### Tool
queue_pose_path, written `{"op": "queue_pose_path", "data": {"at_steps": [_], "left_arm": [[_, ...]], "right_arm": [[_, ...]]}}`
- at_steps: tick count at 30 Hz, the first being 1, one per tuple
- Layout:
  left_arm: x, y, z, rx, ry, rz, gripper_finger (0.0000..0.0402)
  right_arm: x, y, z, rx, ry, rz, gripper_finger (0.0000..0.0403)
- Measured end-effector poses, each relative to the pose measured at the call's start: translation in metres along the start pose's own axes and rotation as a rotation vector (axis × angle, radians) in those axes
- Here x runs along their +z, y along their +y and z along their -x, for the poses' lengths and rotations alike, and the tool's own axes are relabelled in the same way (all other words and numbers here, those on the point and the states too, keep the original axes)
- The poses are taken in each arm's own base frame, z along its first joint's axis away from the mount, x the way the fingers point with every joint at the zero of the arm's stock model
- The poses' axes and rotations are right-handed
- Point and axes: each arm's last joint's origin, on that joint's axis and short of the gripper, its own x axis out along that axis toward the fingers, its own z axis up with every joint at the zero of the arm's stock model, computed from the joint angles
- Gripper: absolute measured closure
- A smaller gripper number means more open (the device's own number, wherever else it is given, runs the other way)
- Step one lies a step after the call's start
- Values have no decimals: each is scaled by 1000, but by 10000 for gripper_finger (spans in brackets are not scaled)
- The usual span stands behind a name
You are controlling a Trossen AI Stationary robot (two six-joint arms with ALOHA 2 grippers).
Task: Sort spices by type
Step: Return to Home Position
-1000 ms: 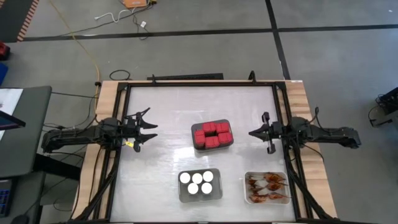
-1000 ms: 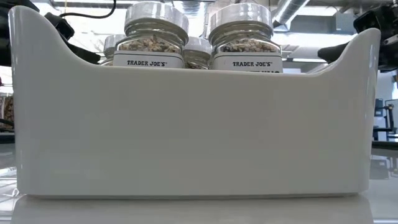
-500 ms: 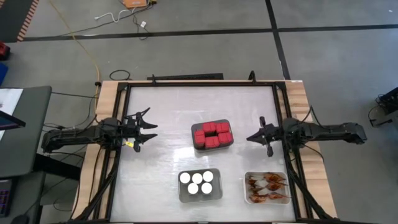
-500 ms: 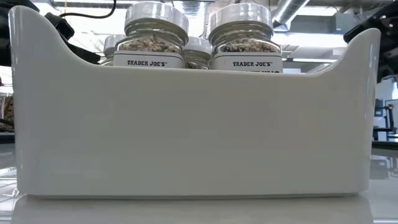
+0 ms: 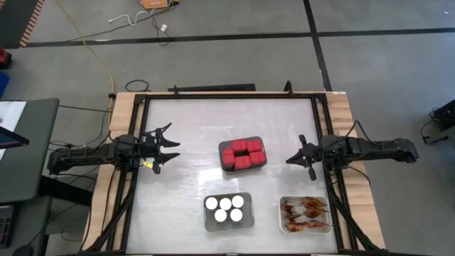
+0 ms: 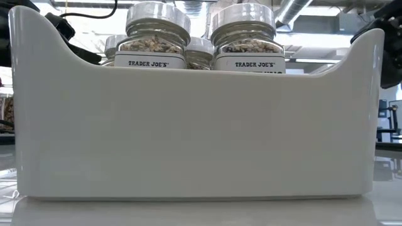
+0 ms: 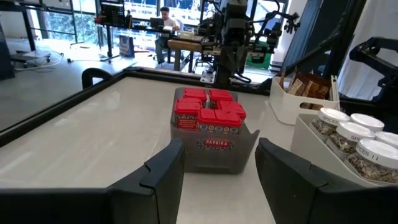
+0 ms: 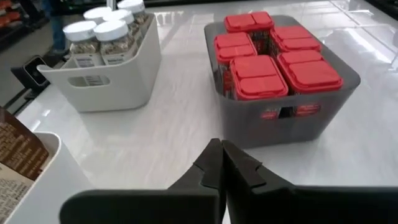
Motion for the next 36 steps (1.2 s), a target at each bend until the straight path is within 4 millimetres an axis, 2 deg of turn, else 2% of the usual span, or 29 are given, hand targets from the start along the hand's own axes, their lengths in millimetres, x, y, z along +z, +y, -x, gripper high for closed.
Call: {"op": "queue_pose_path", "data": {"at_steps": [36], "left_arm": [[0, 0, 0, 0, 0, 0, 217]], "right_arm": [[1, 0, 0, -5, -4, 0, 367]]}}
